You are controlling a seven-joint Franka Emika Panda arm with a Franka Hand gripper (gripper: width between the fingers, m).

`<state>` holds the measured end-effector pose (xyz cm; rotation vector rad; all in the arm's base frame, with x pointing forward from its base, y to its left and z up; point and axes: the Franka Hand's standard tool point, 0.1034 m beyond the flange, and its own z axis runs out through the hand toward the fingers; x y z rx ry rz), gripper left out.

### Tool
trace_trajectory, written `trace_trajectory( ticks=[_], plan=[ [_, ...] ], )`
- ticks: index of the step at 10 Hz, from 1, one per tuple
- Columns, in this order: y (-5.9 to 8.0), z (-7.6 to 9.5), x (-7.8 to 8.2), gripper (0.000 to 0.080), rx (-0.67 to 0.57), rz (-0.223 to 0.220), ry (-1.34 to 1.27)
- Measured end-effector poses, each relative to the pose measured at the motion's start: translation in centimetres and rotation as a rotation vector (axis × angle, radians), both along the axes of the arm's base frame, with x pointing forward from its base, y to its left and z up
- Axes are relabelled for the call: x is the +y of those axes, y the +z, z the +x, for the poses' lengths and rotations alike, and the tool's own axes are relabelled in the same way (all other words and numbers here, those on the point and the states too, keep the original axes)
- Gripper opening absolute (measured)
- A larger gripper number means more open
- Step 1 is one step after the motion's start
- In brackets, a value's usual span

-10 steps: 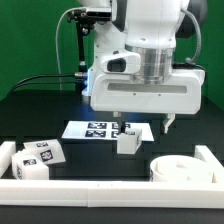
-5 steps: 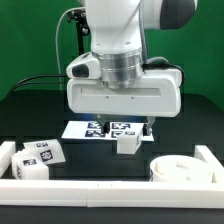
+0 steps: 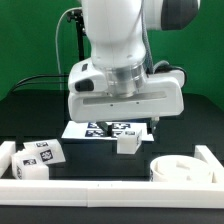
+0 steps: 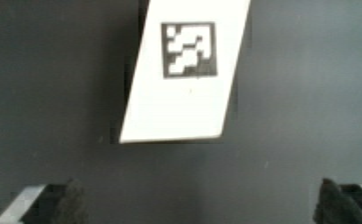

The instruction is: Assemble stool

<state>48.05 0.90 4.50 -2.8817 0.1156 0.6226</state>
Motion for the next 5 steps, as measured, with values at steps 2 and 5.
trace_trajectory(
  ticks=[2,5],
  plan=[
    [-0.2,0.1,-0.5,0.0648,0.106,0.030,0.004],
    [-1.0,-1.5,0.2,0.0648,0.432,-0.009,-0.119]
  ],
)
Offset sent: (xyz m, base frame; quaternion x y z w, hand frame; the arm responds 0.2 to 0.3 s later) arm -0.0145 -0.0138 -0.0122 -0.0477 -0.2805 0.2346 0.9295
